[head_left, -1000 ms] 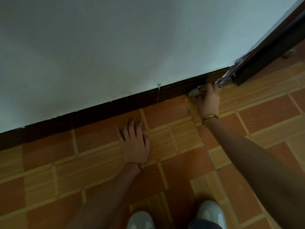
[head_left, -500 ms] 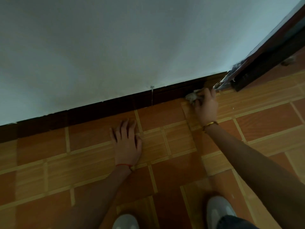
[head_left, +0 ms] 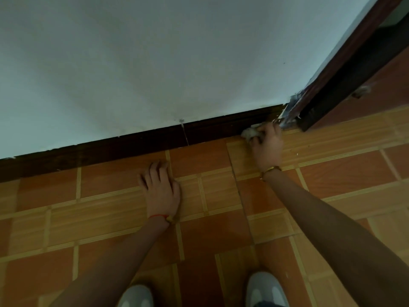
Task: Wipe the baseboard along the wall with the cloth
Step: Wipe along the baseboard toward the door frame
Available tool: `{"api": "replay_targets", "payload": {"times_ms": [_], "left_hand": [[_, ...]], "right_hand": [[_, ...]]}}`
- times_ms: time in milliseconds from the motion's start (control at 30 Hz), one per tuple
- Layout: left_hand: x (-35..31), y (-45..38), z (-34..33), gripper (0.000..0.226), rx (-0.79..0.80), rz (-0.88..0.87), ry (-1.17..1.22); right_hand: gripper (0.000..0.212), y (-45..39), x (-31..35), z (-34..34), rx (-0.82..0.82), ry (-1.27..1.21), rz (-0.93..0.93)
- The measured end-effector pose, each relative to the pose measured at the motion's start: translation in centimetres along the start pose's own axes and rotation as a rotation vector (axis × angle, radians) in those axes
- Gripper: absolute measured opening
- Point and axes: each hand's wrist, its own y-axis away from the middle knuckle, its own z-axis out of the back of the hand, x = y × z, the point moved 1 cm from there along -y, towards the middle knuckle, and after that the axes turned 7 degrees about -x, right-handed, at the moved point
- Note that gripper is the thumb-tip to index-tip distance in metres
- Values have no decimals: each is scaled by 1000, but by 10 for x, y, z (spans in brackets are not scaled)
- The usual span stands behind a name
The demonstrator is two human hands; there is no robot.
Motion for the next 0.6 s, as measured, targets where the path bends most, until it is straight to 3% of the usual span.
{"api": "replay_targets", "payload": {"times_ms": [133,433,600], "left_hand": [[-7,-1,-2,55,24,-55,-41],[-45,1,-6,54,90,-95,28],[-53,10,-14,50,74,-69,14]], "right_hand": [[22,-31,-18,31,-222,-21,-178],[19,2,47,16,-59,-214,123],[16,-27,23,45,-319,-215,-6]]}}
